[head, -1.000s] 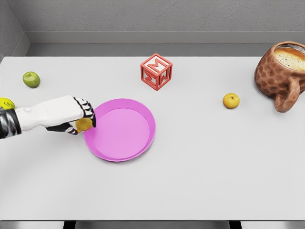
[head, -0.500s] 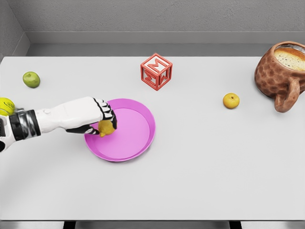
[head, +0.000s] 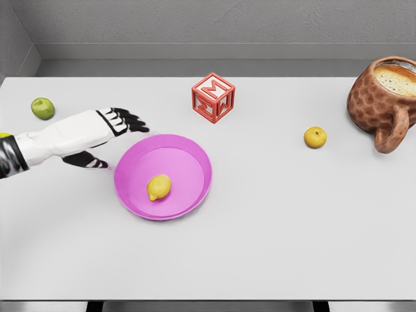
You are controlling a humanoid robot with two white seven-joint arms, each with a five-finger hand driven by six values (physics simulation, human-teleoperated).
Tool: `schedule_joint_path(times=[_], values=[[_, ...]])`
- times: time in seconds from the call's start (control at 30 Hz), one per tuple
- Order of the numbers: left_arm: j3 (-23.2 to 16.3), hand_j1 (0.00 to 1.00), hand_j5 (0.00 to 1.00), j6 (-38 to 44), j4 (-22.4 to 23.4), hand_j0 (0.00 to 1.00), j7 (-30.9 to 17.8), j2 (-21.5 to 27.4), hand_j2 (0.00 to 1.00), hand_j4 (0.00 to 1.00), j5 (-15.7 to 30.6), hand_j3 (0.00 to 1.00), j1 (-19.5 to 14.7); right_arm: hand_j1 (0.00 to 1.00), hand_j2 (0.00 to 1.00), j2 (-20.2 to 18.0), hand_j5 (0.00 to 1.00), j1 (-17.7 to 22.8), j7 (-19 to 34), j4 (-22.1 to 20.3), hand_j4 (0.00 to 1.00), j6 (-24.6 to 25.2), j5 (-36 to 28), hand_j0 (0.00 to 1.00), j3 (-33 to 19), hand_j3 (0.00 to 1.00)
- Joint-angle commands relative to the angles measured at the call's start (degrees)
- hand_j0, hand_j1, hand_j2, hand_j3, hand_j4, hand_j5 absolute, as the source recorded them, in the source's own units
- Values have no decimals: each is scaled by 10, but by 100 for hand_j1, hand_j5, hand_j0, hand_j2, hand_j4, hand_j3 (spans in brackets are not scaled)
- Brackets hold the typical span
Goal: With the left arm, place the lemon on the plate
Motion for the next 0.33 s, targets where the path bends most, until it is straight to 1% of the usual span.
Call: schedule_joint_path(times=[0.0, 0.07, 0.1, 0.17, 0.3], values=[[42, 100, 100, 2, 33, 100, 0, 5, 100, 100, 6, 100, 0, 100, 100, 0, 100, 0, 0, 0, 100, 0, 0, 100, 0, 100], [67, 100, 100, 2, 68, 100, 0, 9, 100, 100, 7, 100, 0, 100, 100, 0, 100, 0, 0, 0, 100, 0, 0, 100, 0, 100], [68, 100, 100, 2, 85, 100, 0, 8, 100, 100, 11, 100, 1, 100, 100, 0, 100, 0, 0, 0, 100, 0, 0, 100, 0, 100], [65, 100, 100, 2, 83, 100, 0, 9, 100, 100, 21, 100, 15, 100, 100, 0, 100, 0, 0, 0, 100, 0, 0, 100, 0, 100], [65, 100, 100, 2, 83, 100, 0, 9, 100, 100, 28, 100, 15, 100, 100, 0, 100, 0, 0, 0, 100, 0, 0, 100, 0, 100]])
